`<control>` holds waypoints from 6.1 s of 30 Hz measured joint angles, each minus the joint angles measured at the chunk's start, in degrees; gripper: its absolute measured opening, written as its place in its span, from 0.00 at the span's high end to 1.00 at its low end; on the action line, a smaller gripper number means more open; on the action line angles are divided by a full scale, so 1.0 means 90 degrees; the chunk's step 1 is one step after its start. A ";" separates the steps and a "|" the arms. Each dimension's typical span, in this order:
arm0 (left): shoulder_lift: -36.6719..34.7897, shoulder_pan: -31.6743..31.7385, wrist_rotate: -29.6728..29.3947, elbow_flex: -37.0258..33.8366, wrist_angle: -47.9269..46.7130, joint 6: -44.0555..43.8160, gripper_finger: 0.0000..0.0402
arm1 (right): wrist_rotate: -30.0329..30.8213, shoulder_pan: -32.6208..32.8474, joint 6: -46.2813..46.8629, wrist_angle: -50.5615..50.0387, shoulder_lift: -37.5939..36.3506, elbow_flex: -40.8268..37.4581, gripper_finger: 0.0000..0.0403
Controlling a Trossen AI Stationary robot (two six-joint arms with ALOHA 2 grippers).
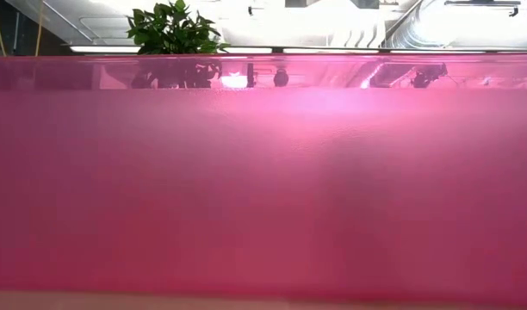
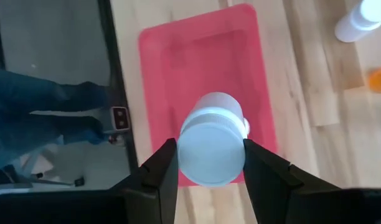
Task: Pick and place pill bottles into a basket
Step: Put the white pill bottle into the red bin
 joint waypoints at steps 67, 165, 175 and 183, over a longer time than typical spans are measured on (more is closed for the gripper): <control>0.0000 0.0002 0.0072 0.0000 0.0005 -0.0022 0.67 | -0.0078 0.0526 0.1255 0.0464 0.1926 -0.0342 0.66; 0.0000 0.0000 0.0068 0.0000 0.0000 0.0005 0.67 | 0.0548 0.0314 0.1043 0.0433 0.1340 -0.0313 0.42; 0.0000 0.0000 0.0068 0.0000 0.0000 0.0005 0.67 | 0.1283 0.0115 0.0622 0.0290 0.0670 -0.0313 0.42; 0.0000 0.0002 0.0068 0.0002 0.0000 0.0005 0.67 | 0.2089 0.0019 -0.0070 0.0143 0.0247 -0.0313 0.42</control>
